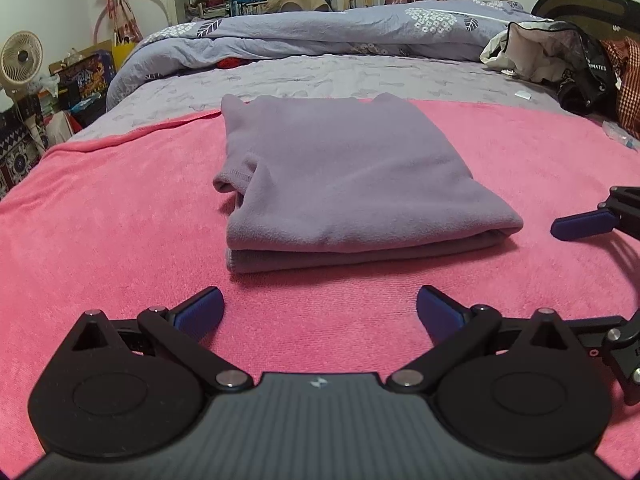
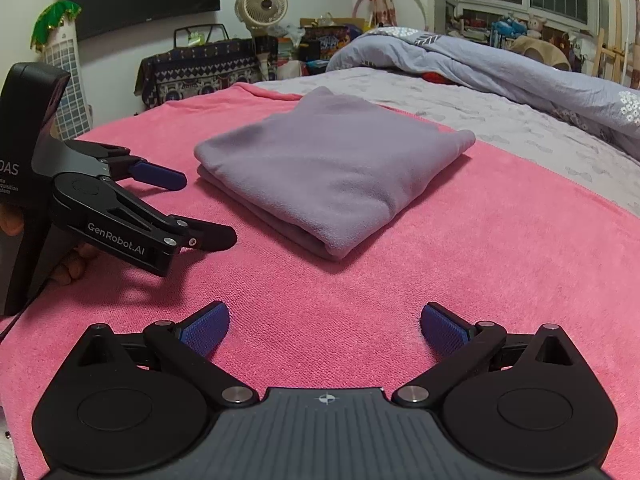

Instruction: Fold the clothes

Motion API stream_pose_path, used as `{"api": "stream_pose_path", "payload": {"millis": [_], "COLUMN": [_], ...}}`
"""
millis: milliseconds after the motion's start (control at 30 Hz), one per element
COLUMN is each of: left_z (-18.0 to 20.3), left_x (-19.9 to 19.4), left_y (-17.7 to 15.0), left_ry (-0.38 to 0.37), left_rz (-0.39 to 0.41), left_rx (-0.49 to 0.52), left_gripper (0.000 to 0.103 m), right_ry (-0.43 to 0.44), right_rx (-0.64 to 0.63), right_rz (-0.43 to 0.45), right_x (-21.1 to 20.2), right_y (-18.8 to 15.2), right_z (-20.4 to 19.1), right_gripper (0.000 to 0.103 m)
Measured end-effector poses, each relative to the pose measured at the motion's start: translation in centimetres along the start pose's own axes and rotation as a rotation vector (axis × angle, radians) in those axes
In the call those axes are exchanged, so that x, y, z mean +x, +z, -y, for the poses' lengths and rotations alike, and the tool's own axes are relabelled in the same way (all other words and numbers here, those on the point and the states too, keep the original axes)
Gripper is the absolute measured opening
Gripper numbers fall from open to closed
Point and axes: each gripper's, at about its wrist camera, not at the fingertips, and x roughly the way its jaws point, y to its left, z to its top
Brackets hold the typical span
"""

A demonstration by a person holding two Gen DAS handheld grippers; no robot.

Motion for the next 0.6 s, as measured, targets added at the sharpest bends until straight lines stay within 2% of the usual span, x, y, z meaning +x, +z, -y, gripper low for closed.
{"api": "stream_pose_path", "payload": {"millis": [600], "left_z": [-0.17], "left_x": [-0.04], "left_y": [-0.03], "left_ry": [0.0], "left_rz": [0.004], "left_rx": [0.001], "left_gripper": [0.103], "right_ry": [0.003], "right_rx": [0.005], "right_rz": [-0.001], "right_x": [-0.46], "right_y": [-0.11], "right_z": [-0.06], "right_gripper": [0.103]}}
